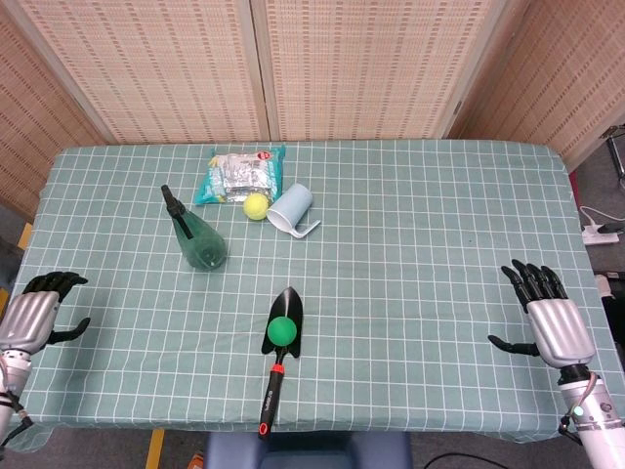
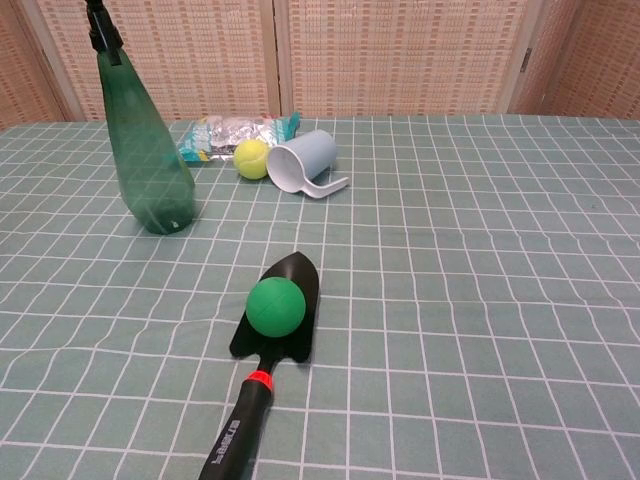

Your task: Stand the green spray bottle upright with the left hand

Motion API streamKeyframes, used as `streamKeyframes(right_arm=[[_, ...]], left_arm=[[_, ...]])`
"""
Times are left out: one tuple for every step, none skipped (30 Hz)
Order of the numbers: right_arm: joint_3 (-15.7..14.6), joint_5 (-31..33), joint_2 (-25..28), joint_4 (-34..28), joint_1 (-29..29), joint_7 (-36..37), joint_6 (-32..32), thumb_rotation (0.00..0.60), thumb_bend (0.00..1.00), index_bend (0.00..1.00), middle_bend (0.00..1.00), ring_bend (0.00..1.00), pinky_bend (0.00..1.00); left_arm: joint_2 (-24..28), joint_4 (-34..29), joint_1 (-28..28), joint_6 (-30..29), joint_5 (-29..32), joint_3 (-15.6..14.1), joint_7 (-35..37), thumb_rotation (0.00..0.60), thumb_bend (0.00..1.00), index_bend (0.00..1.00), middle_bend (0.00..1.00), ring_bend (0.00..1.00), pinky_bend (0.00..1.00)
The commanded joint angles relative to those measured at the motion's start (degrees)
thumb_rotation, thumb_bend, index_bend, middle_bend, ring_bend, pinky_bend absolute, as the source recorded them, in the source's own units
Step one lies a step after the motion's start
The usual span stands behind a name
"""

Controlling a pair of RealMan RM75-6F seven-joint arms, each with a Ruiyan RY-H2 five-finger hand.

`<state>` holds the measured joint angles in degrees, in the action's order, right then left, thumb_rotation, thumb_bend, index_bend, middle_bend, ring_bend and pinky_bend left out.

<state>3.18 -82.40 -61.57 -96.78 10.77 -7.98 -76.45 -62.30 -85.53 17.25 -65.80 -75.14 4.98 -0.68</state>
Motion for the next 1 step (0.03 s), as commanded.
streamKeyframes(right_arm=[[0.32,-0.06,-0.83,0.58,-0.39,-0.86,-1.07,0.600,0.00,0.07,0.00,0.00,0.00]], left_arm=[[-2.55,2.57,-1.12,-4.67,-3.24,-0.61,-3.11,0.600,0.28,0.25,0.17,0.10,0.07]])
